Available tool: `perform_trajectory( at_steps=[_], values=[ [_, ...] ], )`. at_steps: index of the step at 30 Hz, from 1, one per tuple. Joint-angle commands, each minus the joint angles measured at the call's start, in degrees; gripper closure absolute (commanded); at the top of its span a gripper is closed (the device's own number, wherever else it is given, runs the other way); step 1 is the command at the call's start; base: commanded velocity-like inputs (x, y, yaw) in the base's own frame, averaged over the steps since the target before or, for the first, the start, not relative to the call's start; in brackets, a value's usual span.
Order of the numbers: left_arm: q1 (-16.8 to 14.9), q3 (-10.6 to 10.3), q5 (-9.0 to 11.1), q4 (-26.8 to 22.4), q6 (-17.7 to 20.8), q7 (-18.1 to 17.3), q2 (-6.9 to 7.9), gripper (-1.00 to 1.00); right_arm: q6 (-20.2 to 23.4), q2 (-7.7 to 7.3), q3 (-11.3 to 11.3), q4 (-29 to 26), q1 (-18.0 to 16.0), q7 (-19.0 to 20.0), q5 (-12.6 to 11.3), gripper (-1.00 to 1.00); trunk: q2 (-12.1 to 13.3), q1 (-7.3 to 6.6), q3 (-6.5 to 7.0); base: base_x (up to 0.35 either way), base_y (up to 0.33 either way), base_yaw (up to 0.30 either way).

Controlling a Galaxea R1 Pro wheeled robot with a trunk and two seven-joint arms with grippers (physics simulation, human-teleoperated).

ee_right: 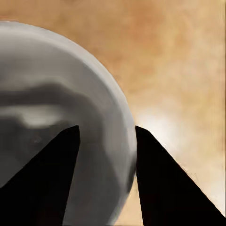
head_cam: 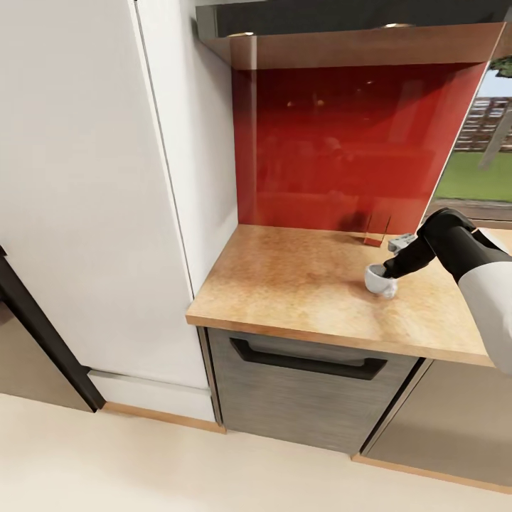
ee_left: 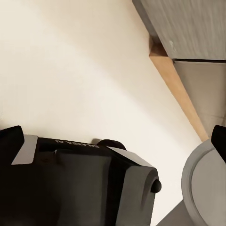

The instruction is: Set up a coffee station on the kitchen countertop: keep the coffee maker on the countertop, move the bottle of coffee from the kitchen shelf to the counter next to the coffee maker, place a paper coffee filter on top of the coffee maker, put the saucer next to the coffee maker with the coffee cup on the saucer, and place the electric kettle next to the coffee maker.

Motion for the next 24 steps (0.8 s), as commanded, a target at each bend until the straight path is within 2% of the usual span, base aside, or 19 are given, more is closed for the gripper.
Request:
perform_trajectory(
  at_steps=[1,15,24],
  values=[
    [0.0,-0.5,0.6,0.0,0.3,-0.2,0.01,-1.0,0.3,-0.04,0.3,0.1,0.0,0.5,0.5,1.0,0.0,0.01,-0.07,0.0,0.0,0.0],
    [0.0,-0.5,0.6,0.0,0.4,-0.1,0.01,-1.0,0.4,-0.07,0.3,0.1,0.0,0.5,0.5,1.0,0.0,0.01,-0.07,0.0,0.0,0.0],
    [0.0,-0.5,0.6,0.0,0.4,-0.1,0.01,-1.0,0.4,-0.07,0.3,-0.1,0.0,0.7,0.6,1.0,3.6,-1.97,1.54,0.0,0.0,0.0]
  ],
)
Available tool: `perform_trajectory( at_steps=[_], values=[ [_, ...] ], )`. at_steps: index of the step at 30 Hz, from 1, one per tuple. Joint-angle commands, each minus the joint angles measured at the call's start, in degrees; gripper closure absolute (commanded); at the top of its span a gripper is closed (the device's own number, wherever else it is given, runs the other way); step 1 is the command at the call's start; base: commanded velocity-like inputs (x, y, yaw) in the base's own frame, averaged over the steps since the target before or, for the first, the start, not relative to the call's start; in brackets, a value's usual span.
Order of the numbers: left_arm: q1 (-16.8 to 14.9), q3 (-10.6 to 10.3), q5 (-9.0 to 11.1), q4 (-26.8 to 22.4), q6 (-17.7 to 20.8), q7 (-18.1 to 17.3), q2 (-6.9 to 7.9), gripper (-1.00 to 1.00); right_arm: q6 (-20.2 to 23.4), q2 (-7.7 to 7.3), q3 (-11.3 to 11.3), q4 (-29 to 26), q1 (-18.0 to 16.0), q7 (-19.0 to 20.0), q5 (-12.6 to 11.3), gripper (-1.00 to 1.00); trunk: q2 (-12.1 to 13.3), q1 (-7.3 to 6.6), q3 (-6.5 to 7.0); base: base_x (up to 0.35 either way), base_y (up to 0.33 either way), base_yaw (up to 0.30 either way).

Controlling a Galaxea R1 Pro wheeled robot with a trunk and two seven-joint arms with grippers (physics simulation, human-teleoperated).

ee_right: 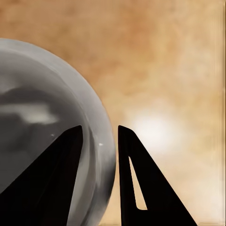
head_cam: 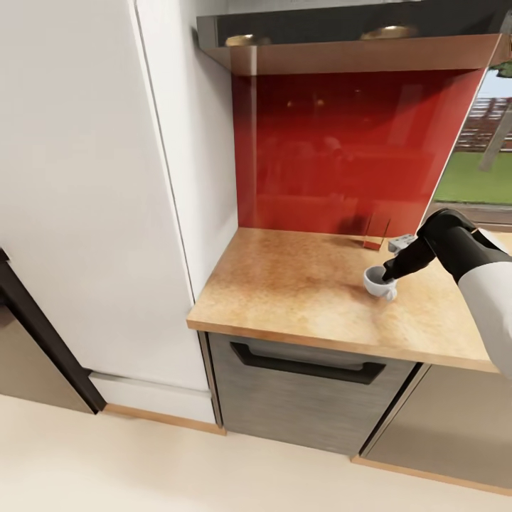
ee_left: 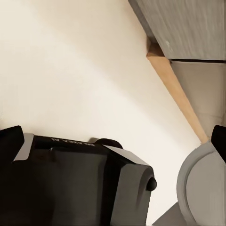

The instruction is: Set up a coffee station on the kitchen countertop: keep the coffee maker on the countertop, move the bottle of coffee from the kitchen shelf to the counter next to the coffee maker, place a paper coffee filter on top of the coffee maker, put the saucer next to the coffee maker with the coffee cup on the saucer, and place the electric kettle next to the coffee maker.

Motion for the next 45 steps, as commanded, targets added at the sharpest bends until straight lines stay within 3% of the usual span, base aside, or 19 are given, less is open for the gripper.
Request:
perform_trajectory(
  at_steps=[1,12,20,24,34,45],
  values=[
    [0.0,-0.5,0.6,0.0,0.3,-0.2,0.02,-1.0,0.2,-0.06,0.3,-0.2,0.0,0.6,0.5,1.0,0.4,-0.23,0.13,0.0,0.0,0.0],
    [0.0,-0.5,0.6,0.0,0.3,-0.1,0.02,-1.0,0.3,-0.33,0.0,-0.7,0.0,2.5,0.6,1.0,4.8,-2.65,2.1,0.0,0.0,0.0],
    [0.0,-0.6,0.6,0.0,0.3,-0.1,0.02,-1.0,0.9,-1.72,0.0,-7.4,-0.1,5.9,0.9,1.0,8.0,-4.4,3.54,0.0,0.0,0.0],
    [0.0,-0.5,0.6,0.0,0.3,-0.1,0.02,-1.0,1.1,-2.55,0.0,-9.2,-0.1,7.9,1.0,1.0,8.0,-4.4,3.54,0.0,0.0,0.0],
    [0.0,-0.5,0.6,0.0,0.3,0.2,0.02,-1.0,1.0,-2.79,0.4,-9.6,-0.1,8.5,1.1,1.0,8.0,-4.4,3.54,0.0,0.0,0.0],
    [0.0,-0.6,0.6,0.0,0.2,0.2,0.02,-1.0,1.0,-2.79,0.4,-9.7,0.0,8.5,1.1,1.0,8.0,-4.4,3.76,-0.026,-0.039,-0.234]
  ],
)
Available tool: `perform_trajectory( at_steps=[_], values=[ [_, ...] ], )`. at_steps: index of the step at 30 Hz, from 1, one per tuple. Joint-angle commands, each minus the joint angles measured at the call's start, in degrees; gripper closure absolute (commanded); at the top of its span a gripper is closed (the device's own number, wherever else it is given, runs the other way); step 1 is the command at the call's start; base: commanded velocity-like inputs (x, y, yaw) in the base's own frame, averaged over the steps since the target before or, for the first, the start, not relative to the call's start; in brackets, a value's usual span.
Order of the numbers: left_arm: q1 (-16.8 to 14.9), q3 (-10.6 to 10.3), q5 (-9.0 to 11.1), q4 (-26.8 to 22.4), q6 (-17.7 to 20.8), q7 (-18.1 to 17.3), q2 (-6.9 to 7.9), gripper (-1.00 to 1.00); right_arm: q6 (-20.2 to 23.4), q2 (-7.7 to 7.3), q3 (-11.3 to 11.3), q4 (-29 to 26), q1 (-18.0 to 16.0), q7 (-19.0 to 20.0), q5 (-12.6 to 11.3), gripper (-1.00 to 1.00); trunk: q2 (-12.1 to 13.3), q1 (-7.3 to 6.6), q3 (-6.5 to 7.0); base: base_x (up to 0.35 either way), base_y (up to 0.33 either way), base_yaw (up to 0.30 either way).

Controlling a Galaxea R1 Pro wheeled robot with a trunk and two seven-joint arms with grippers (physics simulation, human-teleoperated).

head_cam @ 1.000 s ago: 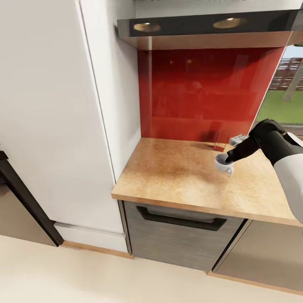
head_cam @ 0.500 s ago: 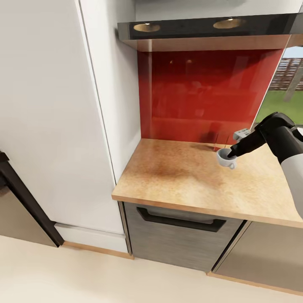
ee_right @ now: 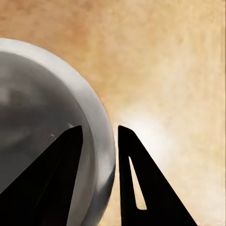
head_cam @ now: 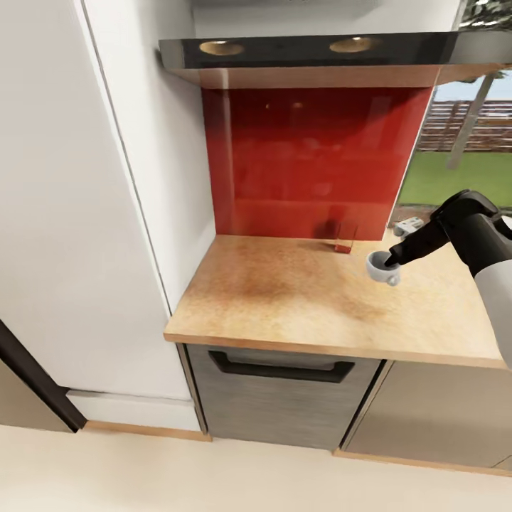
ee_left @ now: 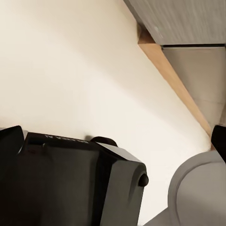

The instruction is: Set up a coffee station on the kitchen countertop: keep the coffee maker on the countertop, move the bottle of coffee from the kitchen shelf to the counter next to the coffee maker, place a paper coffee filter on top of the coffee maker, put the saucer next to the coffee maker with the coffee cup on the saucer, and place the electric kettle next to the coffee maker.

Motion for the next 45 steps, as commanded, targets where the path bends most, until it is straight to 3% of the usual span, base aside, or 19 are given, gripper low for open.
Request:
perform_trajectory(
  at_steps=[1,28,35,37,40,45],
  values=[
    [0.0,-0.5,0.6,0.0,0.3,-0.2,0.02,-1.0,0.3,-0.05,0.2,-0.1,0.0,0.5,0.6,1.0,0.0,0.0,-0.03,-0.008,-0.037,-0.269],
    [0.0,-0.5,0.6,0.0,0.2,-0.2,0.02,-1.0,0.0,-1.15,0.2,0.5,0.0,0.5,0.7,1.0,0.0,0.0,0.32,-0.066,-0.262,-0.108],
    [0.0,-0.5,0.6,0.0,0.2,-0.2,0.02,-1.0,-0.3,-5.0,0.1,0.1,0.4,1.3,0.3,1.0,0.0,0.0,0.64,-0.003,-0.27,-0.224],
    [0.0,-0.5,0.6,0.0,0.2,-0.2,0.02,-1.0,-0.6,-6.71,0.1,-0.7,1.2,3.3,0.2,1.0,0.0,0.0,0.74,-0.001,-0.194,-0.22],
    [0.0,-0.5,0.6,0.0,0.2,-0.1,0.02,-1.0,-1.2,-9.0,0.1,-5.5,3.5,6.2,0.3,1.0,0.0,0.0,0.89,0.0,-0.09,-0.219],
    [0.0,-0.5,0.6,0.0,0.3,-0.1,0.02,-1.0,-1.3,-10.98,0.0,-12.6,7.5,8.0,0.4,1.0,0.0,0.0,1.15,0.0,-0.029,-0.221]
  ],
)
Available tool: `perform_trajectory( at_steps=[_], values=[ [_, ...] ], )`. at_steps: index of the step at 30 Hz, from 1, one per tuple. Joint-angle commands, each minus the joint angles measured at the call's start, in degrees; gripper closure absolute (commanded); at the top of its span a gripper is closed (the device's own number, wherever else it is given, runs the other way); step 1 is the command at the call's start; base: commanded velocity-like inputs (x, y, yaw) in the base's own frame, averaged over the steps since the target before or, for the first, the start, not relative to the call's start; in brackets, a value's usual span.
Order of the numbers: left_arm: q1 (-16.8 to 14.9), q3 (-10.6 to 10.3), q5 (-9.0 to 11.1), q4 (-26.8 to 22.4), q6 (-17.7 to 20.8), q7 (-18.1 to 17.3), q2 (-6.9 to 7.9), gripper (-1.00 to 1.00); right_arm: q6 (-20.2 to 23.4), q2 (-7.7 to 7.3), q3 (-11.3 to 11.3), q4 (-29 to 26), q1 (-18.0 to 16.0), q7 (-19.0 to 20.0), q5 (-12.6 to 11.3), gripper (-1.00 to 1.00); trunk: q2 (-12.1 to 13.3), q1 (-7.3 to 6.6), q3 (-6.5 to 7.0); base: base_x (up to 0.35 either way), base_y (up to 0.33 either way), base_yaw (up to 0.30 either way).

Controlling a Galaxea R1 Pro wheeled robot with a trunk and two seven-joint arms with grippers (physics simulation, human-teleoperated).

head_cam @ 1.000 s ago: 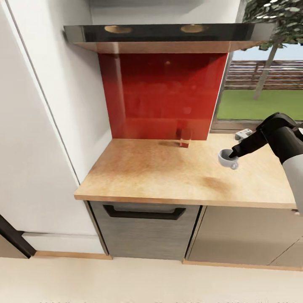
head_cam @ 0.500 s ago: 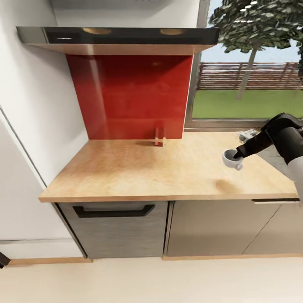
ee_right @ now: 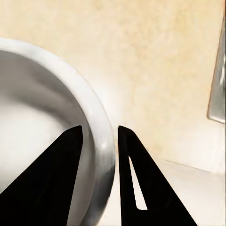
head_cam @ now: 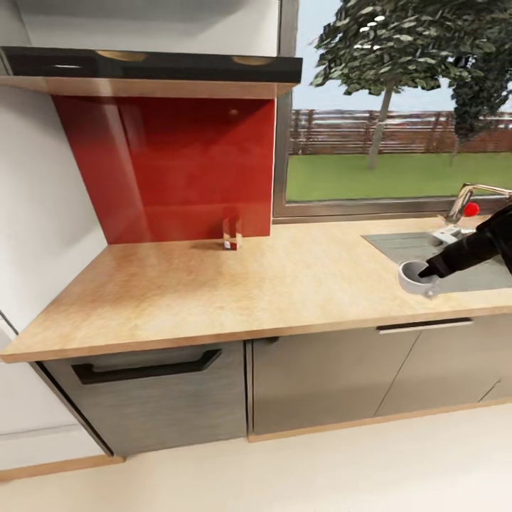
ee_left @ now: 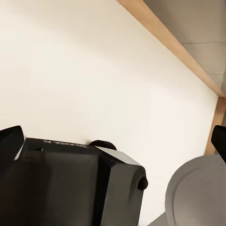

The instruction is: Set up a coffee station on the kitchen countertop: keep the coffee maker on the countertop, move the bottle of coffee from the kitchen shelf to the counter next to the coffee maker, place a paper coffee filter on top of the coffee maker, put the saucer next to the coffee maker with the coffee cup on the saucer, and place the electric kettle next to the coffee maker.

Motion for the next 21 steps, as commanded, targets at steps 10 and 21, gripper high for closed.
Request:
perform_trajectory(
  at_steps=[10,21],
  values=[
    [0.0,-0.5,0.6,0.0,0.2,-0.2,-0.02,-1.0,0.5,-3.69,0.0,-2.6,2.0,7.9,0.7,1.0,0.0,0.0,0.16,0.1,-0.112,-0.106],
    [0.0,-0.5,0.6,0.0,0.2,-0.2,-0.02,-1.0,0.5,-3.98,0.0,-2.5,3.1,8.4,0.6,1.0,0.0,0.0,0.44,0.148,-0.182,-0.141]
  ],
)
